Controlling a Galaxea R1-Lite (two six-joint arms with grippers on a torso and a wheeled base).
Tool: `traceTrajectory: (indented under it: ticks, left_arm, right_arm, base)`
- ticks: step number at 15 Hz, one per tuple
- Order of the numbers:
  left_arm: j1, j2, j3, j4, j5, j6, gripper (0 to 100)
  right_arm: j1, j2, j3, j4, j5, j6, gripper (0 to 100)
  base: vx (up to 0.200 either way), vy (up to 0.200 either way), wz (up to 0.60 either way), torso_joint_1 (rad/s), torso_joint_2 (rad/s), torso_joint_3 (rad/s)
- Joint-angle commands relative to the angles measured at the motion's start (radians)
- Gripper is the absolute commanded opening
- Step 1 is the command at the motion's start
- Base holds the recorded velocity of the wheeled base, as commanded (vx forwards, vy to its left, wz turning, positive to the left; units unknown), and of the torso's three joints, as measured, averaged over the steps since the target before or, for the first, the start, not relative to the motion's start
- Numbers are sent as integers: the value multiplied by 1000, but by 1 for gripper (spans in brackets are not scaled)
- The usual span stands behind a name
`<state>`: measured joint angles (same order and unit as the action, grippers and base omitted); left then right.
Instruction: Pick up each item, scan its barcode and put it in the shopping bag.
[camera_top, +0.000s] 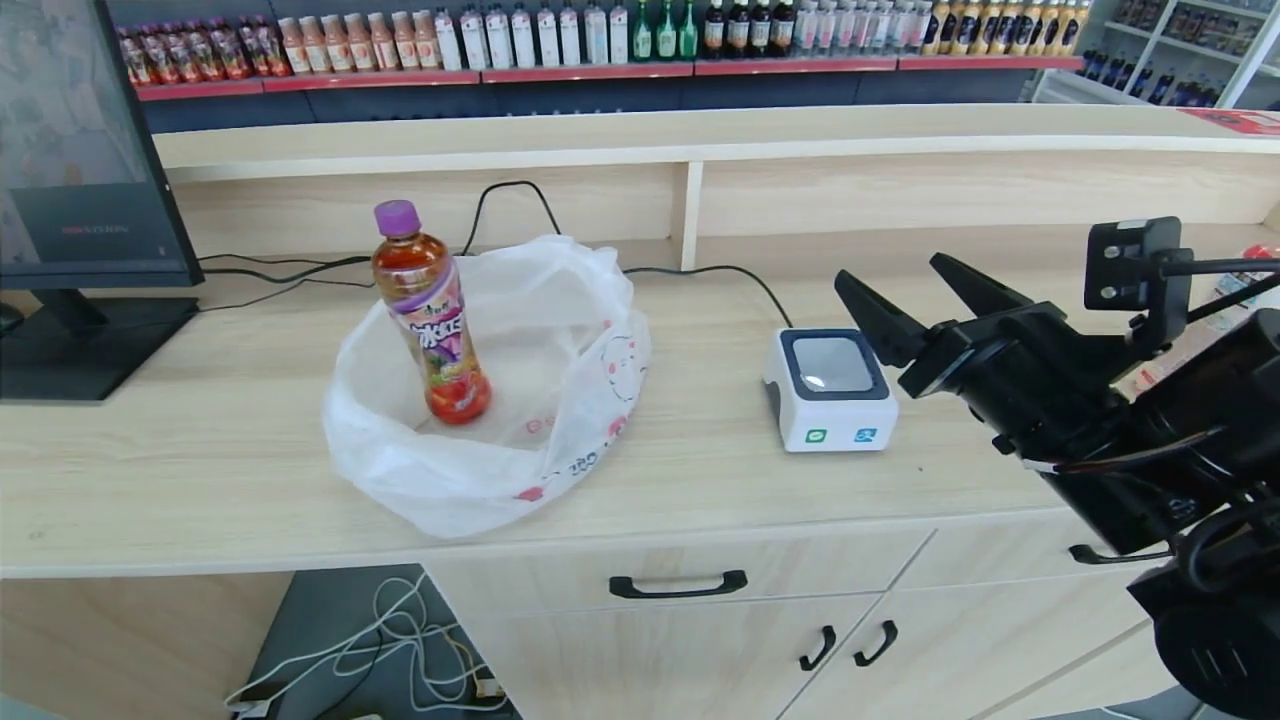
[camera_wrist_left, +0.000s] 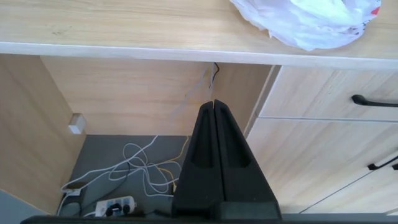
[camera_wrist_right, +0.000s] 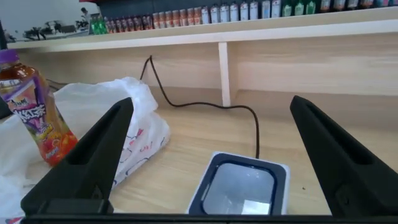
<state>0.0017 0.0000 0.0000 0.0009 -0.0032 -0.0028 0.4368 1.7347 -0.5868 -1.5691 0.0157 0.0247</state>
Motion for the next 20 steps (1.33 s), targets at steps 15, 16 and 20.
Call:
traceTrajectory:
  ticks: [15, 16, 20]
  left_arm:
    - [0, 0, 0, 1, 0, 0, 0]
    - [0, 0, 0, 1, 0, 0, 0]
    - [0, 0, 0, 1, 0, 0, 0]
  right_arm:
    - [16, -187, 251, -2, 0, -28, 100]
    - [10, -185, 266, -2, 0, -29, 100]
    - [-10, -185, 300, -2, 0, -29, 100]
  base:
    - [0, -200, 0, 1, 2, 3]
    - [0, -200, 0, 7, 2, 7]
    - [0, -200, 0, 4, 1, 2]
